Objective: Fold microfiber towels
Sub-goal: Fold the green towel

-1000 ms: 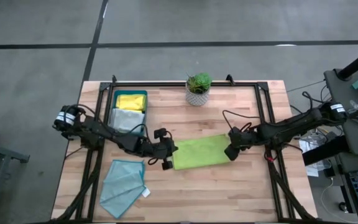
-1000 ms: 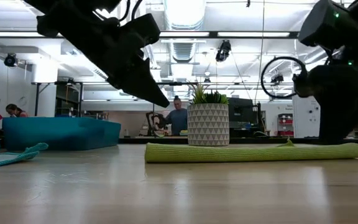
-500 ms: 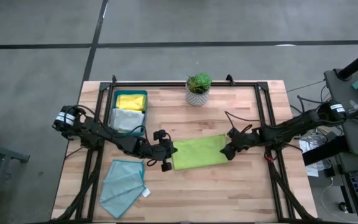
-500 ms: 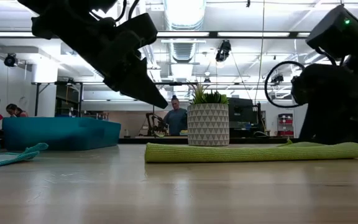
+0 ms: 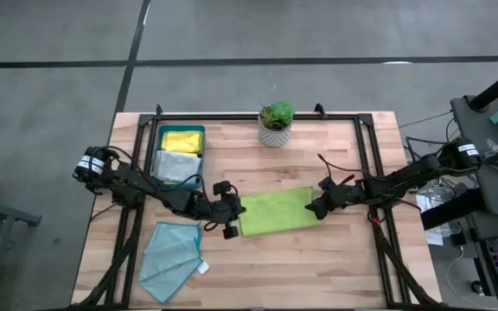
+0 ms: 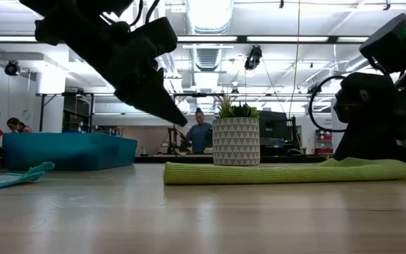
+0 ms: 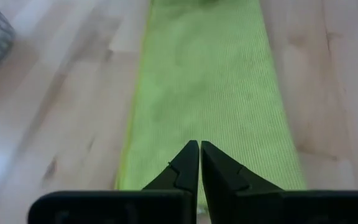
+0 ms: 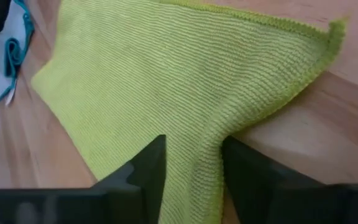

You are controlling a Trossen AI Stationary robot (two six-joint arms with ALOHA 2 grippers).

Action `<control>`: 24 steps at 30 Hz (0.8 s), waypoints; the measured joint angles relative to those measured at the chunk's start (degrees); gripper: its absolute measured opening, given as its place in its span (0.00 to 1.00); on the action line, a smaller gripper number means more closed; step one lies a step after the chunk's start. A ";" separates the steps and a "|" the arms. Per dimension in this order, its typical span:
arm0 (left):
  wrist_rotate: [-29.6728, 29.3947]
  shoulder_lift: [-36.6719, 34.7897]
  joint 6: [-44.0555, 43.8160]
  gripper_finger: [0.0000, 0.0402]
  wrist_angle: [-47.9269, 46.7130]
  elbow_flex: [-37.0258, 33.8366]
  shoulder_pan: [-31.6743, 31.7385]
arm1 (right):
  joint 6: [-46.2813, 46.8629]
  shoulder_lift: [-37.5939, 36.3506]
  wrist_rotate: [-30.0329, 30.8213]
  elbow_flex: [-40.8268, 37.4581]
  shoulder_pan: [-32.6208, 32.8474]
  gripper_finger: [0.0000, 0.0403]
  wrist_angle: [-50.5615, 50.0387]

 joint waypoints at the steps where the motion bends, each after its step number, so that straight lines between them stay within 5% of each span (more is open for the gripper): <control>1: 0.99 0.00 -0.02 0.01 -0.63 -0.02 0.00 | -0.18 0.03 0.01 0.15 0.00 0.30 -0.04; 8: 10.80 -0.03 -0.01 0.01 -1.65 -0.04 -0.45 | -2.29 0.09 0.40 0.59 -0.04 0.04 0.14; 24: 14.41 1.25 -3.08 0.01 -3.17 -2.21 -1.40 | -5.21 -2.43 -0.63 5.34 -0.63 0.02 -7.70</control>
